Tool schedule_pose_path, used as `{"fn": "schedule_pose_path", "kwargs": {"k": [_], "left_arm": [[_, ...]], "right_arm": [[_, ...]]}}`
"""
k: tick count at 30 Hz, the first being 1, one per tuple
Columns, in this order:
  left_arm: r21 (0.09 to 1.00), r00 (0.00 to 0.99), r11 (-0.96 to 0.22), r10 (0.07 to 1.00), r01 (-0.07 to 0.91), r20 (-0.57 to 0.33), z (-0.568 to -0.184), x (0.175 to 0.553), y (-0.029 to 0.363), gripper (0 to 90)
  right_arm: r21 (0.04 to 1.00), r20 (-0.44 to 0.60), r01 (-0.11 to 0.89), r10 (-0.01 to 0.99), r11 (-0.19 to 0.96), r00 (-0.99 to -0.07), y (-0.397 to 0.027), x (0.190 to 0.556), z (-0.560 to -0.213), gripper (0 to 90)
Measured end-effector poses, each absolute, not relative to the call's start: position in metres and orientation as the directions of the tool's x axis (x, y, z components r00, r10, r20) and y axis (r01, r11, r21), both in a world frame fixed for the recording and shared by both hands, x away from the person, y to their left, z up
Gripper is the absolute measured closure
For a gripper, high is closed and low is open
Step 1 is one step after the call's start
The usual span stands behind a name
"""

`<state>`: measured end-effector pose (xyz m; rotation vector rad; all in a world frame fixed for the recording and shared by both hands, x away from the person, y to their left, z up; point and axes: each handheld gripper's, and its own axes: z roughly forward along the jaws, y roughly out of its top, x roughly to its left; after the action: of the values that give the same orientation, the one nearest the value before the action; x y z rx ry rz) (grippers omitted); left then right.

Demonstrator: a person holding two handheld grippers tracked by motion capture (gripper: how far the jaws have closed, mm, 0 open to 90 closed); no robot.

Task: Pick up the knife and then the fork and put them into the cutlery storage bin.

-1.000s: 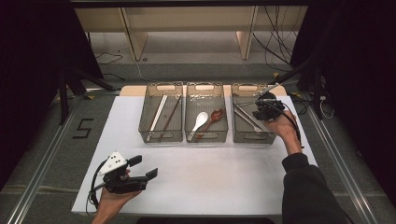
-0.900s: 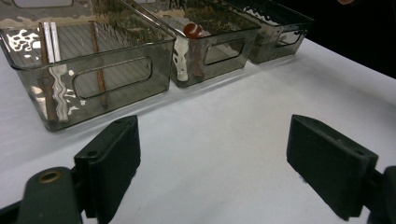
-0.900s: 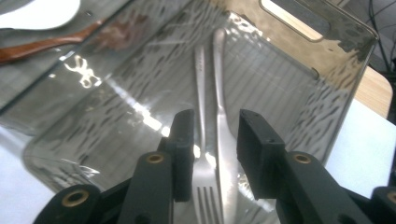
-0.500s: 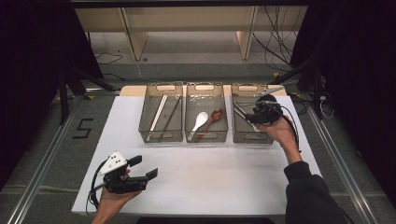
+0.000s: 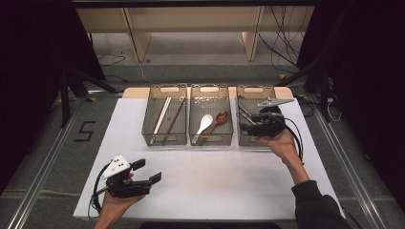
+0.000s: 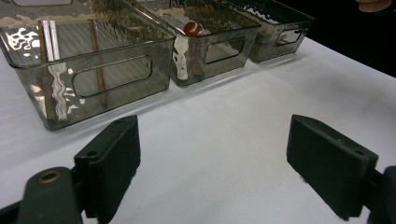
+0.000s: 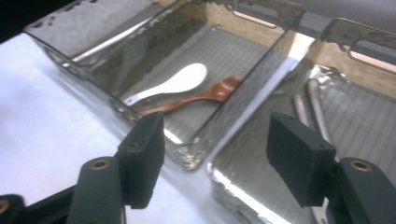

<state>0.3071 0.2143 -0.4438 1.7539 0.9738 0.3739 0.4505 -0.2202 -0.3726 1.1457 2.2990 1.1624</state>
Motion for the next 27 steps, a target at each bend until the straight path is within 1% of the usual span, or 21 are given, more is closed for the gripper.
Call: {"fn": "schedule_pose_path", "kwargs": {"k": [8,27], "left_arm": [[0.894,0.621,-0.120,0.758,0.432,-0.199,-0.444,0.307,0.214,17.3],[0.892,0.623,-0.116,0.754,0.437,-0.207,-0.444,0.307,0.214,17.1]], "right_arm": [[0.805,0.077,0.491,0.761,0.334,-0.644,-0.216,0.433,-0.375,32.5],[0.826,0.116,0.481,0.745,0.295,-0.657,-0.216,0.396,-0.396,28.9]]}}
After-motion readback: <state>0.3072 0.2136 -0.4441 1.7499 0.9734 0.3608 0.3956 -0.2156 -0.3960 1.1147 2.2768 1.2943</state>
